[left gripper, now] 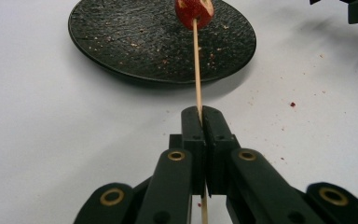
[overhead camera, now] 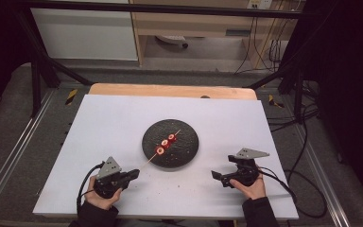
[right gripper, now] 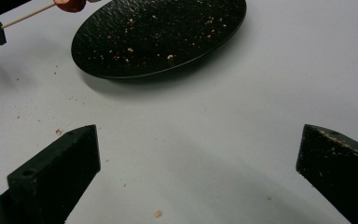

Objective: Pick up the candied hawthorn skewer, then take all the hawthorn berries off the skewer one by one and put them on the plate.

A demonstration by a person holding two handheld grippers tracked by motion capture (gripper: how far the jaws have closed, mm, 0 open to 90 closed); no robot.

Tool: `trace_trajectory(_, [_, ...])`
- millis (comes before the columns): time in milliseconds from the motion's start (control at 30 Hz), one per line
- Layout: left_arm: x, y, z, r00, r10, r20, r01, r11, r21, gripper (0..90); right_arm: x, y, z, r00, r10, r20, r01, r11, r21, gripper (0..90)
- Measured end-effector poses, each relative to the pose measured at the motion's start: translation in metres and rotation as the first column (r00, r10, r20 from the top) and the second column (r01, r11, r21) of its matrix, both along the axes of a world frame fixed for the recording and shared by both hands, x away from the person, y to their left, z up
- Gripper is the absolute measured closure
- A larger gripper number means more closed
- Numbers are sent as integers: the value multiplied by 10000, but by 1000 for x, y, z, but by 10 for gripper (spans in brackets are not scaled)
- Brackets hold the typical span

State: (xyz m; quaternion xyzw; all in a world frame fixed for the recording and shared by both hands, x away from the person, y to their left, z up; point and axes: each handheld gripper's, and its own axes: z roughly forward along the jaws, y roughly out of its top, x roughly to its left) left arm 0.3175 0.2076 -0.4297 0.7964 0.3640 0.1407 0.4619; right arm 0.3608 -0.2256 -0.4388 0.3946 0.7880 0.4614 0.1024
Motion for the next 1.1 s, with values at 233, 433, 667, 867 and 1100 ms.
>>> trace_trajectory(233, [-3, -1, 0, 9999, -68, 153, 69, 9999, -100, 882, 0, 13, 5, 10000, 17, 80, -17, 10000, 66, 5])
trace_trajectory(433, [-4, -1, 1, 9996, -68, 273, 73, 9998, -165, 882, 3, 27, 9, 10000, -77, 5, 77, 9999, 70, 5])
trace_trajectory(667, [-5, -1, 0, 9994, -114, 332, 120, 9998, -178, 881, 12, 50, 20, 9999, -146, 23, 145, 9994, 325, 5])
trace_trajectory(867, [-8, -3, 0, 9990, -175, 400, 183, 9996, -211, 882, 18, 74, 33, 9999, -35, 163, 23, 9974, 726, 8])
trace_trajectory(1100, [-10, -4, -1, 9988, -242, 426, 250, 9995, -188, 881, 31, 97, 41, 10000, -17, 2, 16, 9889, 1486, 77])
